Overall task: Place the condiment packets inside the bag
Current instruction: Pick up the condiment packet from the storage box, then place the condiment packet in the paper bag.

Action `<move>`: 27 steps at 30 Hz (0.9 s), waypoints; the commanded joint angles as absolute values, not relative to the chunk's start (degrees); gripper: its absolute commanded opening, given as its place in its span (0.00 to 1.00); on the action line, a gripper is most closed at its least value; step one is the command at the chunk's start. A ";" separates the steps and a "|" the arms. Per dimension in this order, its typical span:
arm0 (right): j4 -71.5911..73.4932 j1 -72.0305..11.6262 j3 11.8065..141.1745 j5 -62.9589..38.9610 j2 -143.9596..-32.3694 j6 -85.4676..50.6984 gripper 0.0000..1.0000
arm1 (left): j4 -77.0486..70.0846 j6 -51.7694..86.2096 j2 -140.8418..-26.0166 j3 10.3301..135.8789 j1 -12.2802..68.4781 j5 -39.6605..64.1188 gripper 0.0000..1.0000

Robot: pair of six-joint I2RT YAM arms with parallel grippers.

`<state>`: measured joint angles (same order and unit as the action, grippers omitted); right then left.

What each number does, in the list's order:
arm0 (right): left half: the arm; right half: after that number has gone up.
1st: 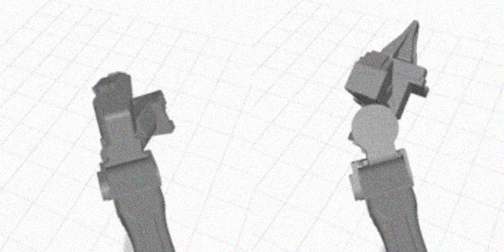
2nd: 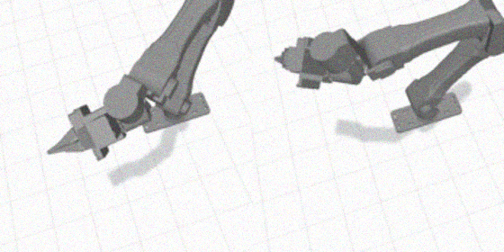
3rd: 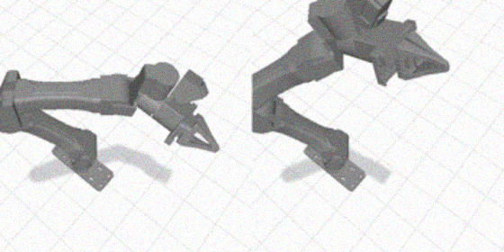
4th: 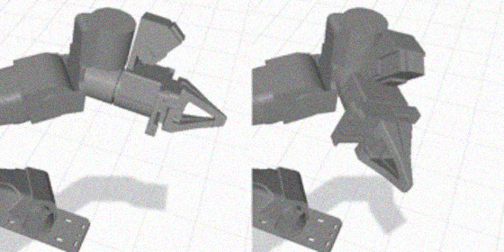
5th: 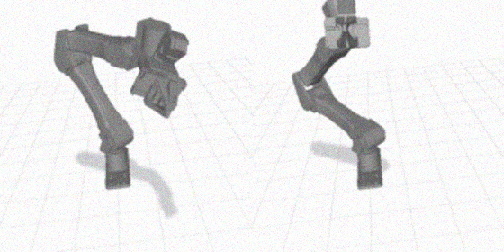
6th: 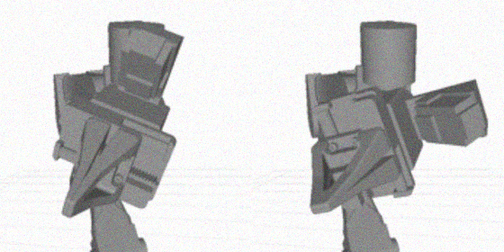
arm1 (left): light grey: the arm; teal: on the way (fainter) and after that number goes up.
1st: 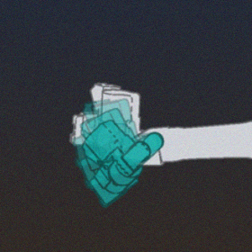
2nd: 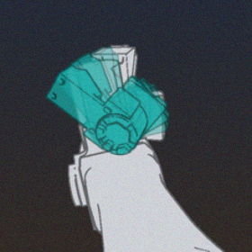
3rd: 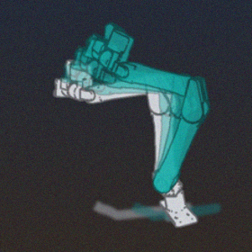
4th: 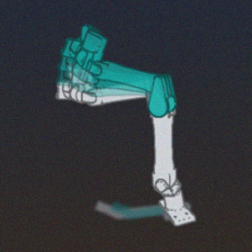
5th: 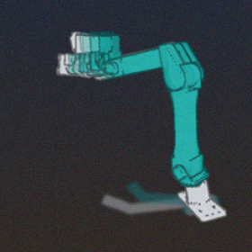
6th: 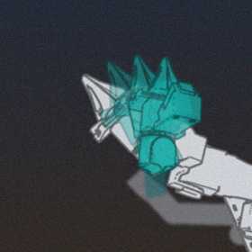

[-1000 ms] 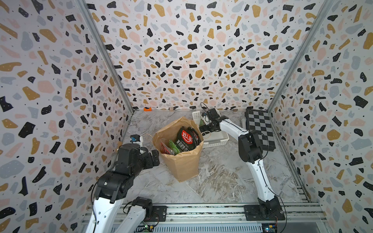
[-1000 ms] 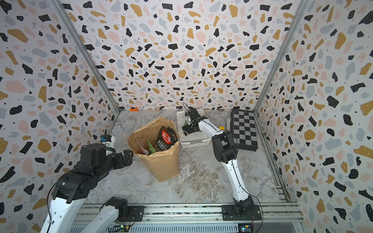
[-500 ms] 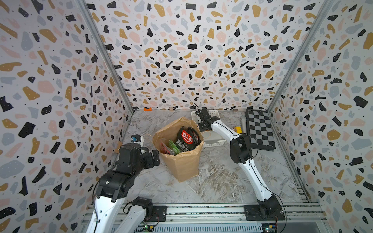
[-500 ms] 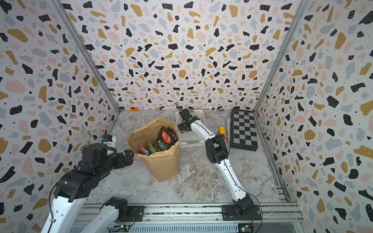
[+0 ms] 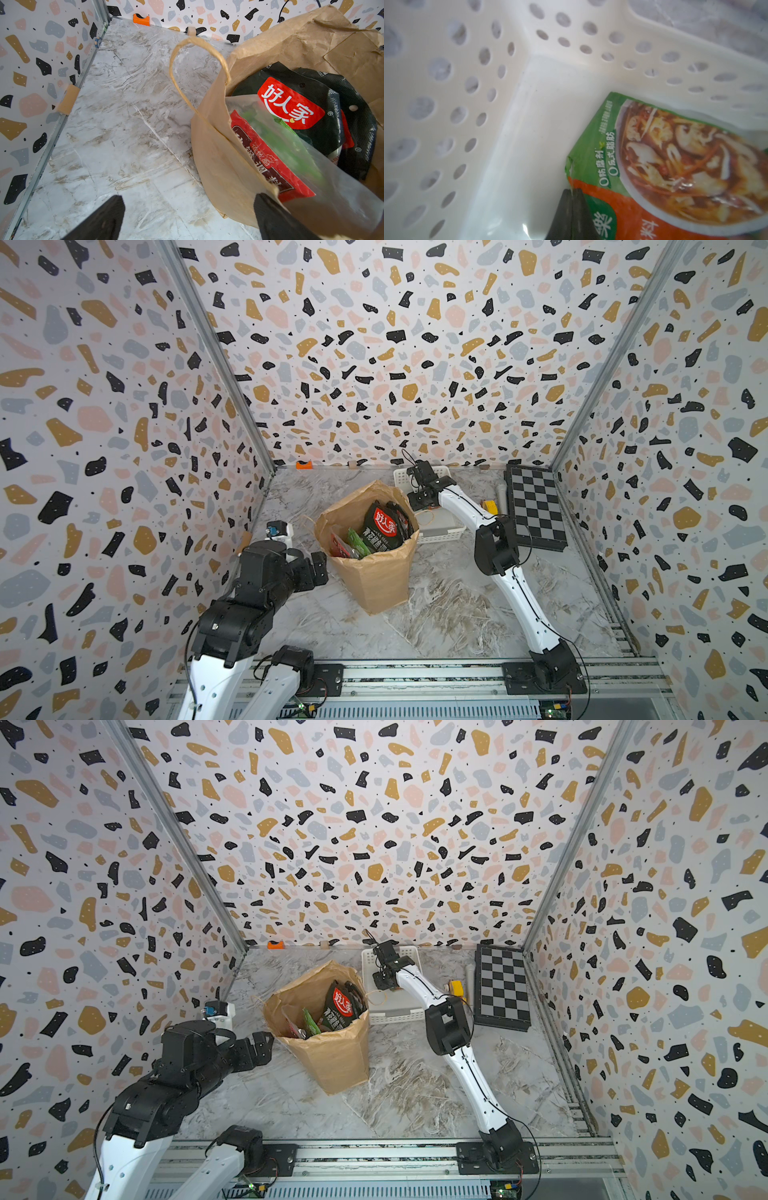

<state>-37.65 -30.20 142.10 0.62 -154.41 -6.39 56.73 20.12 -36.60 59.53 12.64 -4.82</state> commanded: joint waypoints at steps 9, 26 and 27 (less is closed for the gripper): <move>-26.24 -29.71 108.96 1.21 -123.94 -5.66 0.00 | 58.94 20.07 -33.89 62.23 12.57 -3.90 1.00; -29.12 -37.05 96.23 0.96 -86.46 -2.67 0.00 | 60.56 20.35 -30.62 61.56 12.62 -0.30 1.00; -29.94 -37.99 97.59 0.93 -85.70 -2.28 0.00 | 60.51 20.44 -30.57 61.41 12.57 -0.14 1.00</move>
<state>-27.20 -35.44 94.61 0.62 -88.60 -4.21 61.60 20.29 -31.07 60.80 12.64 -1.15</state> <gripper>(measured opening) 0.023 0.994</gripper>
